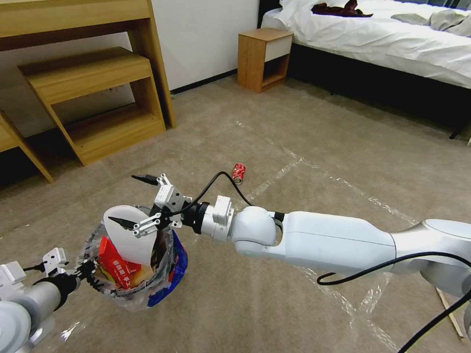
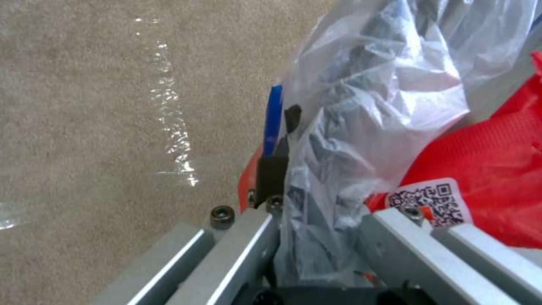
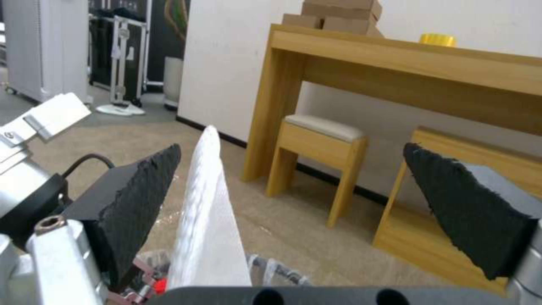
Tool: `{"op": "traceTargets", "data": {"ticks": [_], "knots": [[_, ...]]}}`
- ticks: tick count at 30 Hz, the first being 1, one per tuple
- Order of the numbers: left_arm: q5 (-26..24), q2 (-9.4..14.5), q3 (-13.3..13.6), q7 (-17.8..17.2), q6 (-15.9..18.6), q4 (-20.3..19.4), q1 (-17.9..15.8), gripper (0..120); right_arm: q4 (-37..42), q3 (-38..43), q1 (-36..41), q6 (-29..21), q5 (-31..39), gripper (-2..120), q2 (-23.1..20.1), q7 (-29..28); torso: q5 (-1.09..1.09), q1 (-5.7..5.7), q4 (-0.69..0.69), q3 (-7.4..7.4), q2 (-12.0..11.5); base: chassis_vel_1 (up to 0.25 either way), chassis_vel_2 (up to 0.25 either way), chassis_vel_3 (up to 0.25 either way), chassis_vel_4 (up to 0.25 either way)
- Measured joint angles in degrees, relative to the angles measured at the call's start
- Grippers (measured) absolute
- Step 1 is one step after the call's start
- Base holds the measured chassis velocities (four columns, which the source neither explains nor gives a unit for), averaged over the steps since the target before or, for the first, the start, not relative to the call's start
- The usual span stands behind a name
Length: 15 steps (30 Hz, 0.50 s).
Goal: Pick up the trash bin and place the garbage on the floor into it.
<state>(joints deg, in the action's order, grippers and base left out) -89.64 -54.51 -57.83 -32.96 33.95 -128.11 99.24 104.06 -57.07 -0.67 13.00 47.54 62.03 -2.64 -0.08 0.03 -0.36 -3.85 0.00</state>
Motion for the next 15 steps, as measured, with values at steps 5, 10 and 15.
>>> {"op": "traceTargets", "data": {"ticks": [5,10,15], "knots": [[0.0,0.18,-0.14,0.06,-0.05,0.28,-0.02,1,0.03,0.05,0.28,0.3,0.21,100,-0.04,0.19,0.0,0.0,0.0,0.0,0.0,0.0,0.0,0.0,0.0],[0.05,0.21,-0.2,0.18,-0.12,0.76,-0.05,1,0.07,0.34,0.15,0.42,0.75,100,0.32,0.24,0.0,0.0,0.01,0.0,0.0,0.0,0.0,0.0,0.0],[0.22,0.2,-0.11,0.3,-0.28,1.18,-0.41,1,0.4,0.96,-0.08,0.53,1.14,100,0.11,0.34,-0.01,0.0,0.0,0.0,0.0,0.0,0.0,0.0,0.0]]}}
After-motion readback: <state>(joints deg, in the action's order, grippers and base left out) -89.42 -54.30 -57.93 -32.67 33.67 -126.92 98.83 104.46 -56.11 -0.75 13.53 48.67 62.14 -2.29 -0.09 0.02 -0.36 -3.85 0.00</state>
